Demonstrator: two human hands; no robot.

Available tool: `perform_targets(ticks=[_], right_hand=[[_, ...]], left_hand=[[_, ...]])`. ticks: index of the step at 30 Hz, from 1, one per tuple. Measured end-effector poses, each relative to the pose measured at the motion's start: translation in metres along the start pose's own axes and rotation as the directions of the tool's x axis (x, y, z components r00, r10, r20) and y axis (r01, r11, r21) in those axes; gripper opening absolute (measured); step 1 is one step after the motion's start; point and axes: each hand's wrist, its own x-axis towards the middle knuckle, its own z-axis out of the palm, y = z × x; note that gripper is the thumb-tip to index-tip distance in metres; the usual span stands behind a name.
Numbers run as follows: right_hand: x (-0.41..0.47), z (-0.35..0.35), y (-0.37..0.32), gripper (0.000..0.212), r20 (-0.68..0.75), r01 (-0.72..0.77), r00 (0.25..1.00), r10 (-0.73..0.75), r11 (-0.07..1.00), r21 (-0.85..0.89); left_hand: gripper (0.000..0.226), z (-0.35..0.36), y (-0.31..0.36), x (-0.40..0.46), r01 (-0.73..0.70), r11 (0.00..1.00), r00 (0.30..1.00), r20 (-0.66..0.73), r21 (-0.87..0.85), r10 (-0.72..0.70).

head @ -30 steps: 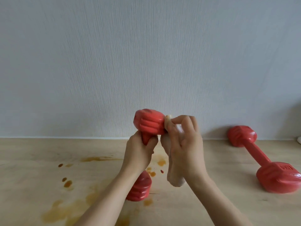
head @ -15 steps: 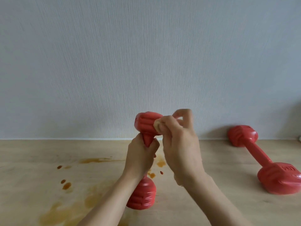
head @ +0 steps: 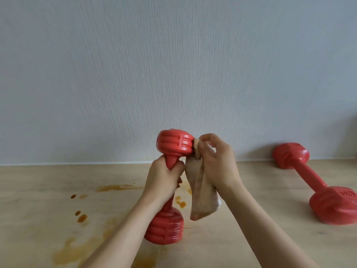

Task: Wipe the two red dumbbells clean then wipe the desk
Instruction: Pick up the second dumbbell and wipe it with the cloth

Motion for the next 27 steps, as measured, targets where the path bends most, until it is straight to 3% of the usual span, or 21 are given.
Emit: perform_targets(ticks=[3, 5, 7, 8, 12, 19, 24, 27], right_hand=[[-0.010, 0.005, -0.004, 0.013, -0.055, 0.216, 0.971, -0.231, 0.955, -0.205], [-0.021, 0.015, -0.011, 0.016, -0.031, 0.409, 0.890, -0.454, 0.828, -0.384], [-0.025, 0.021, -0.013, 0.026, -0.024, 0.465, 0.826, -0.564, 0.705, -0.536], [-0.025, 0.022, -0.013, 0.028, -0.035, 0.456, 0.826, -0.563, 0.702, -0.547], [-0.018, 0.015, -0.001, 0.018, -0.052, 0.372, 0.908, -0.417, 0.855, -0.362], [-0.027, 0.025, -0.012, 0.026, -0.055, 0.480, 0.833, -0.551, 0.768, -0.423], [-0.022, 0.020, 0.002, 0.021, -0.042, 0.492, 0.852, -0.522, 0.825, -0.277], [-0.017, 0.018, 0.007, 0.016, -0.048, 0.449, 0.876, -0.480, 0.848, -0.283]], left_hand=[[0.017, -0.002, -0.001, 0.001, 0.017, 1.000, 1.000, 0.016, -0.007, -0.017], [0.019, -0.001, -0.001, 0.002, 0.007, 1.000, 1.000, -0.003, 0.017, -0.007], [0.021, 0.001, -0.003, 0.001, -0.006, 0.999, 0.999, -0.036, 0.032, 0.007], [0.020, 0.002, -0.005, 0.002, -0.006, 0.999, 0.999, -0.052, 0.038, 0.008], [0.010, 0.001, -0.007, 0.001, 0.012, 0.999, 0.994, -0.110, 0.037, -0.007], [0.015, 0.002, -0.009, 0.001, 0.018, 0.999, 0.993, -0.118, 0.049, -0.012], [0.010, 0.002, -0.008, 0.001, 0.050, 0.998, 0.991, -0.128, 0.034, -0.045], [0.009, 0.002, -0.008, 0.002, 0.052, 0.998, 0.990, -0.130, 0.029, -0.048]])
